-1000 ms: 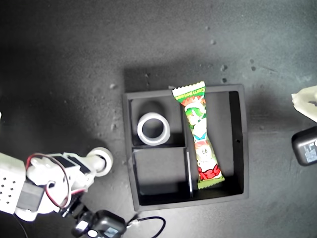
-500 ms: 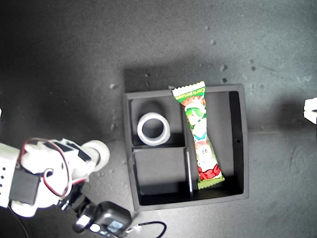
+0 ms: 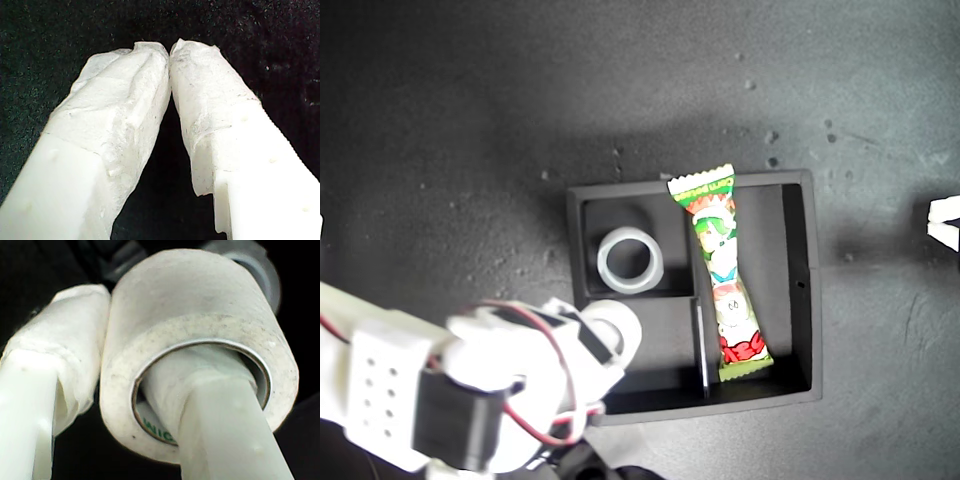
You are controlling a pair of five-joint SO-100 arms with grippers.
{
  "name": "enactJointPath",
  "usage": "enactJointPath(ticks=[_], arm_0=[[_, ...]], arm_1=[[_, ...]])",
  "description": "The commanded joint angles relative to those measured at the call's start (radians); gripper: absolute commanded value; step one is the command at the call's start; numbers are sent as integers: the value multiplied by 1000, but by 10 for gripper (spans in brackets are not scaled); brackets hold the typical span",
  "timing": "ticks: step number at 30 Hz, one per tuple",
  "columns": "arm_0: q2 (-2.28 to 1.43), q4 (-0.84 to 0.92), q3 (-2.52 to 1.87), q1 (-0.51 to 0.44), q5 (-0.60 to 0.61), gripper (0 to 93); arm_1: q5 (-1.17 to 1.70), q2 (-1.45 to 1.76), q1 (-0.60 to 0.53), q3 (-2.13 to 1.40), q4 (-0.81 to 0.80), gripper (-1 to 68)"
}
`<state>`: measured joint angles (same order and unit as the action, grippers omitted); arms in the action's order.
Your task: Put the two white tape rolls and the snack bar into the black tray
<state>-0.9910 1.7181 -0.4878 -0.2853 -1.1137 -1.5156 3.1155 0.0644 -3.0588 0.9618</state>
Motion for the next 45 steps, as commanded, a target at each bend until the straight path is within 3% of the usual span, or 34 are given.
enactJointPath(ticks=[1,7,12,17,19,22,27,34,45], arm_0=[[212,117,508,-20,-8,1],[276,117,509,-29,-49,8],[311,117,512,-58,-75,168],[250,118,453,-75,-74,219],[166,118,353,-63,-75,193],[-14,118,141,-26,-92,66],[-339,109,-259,89,-57,14],[-606,-80,-805,244,34,1],[-1097,-434,-1536,296,6,0]], arm_1=[[107,8,11,-15,-23,-5],[112,9,6,-15,-26,-5],[110,9,5,-20,-26,-5],[110,11,8,-34,-26,-5],[112,11,5,-40,-26,-5],[109,11,3,-49,-26,-5],[106,12,28,-64,3,-5],[103,12,40,-64,28,-4],[-3,12,37,-64,152,-4]])
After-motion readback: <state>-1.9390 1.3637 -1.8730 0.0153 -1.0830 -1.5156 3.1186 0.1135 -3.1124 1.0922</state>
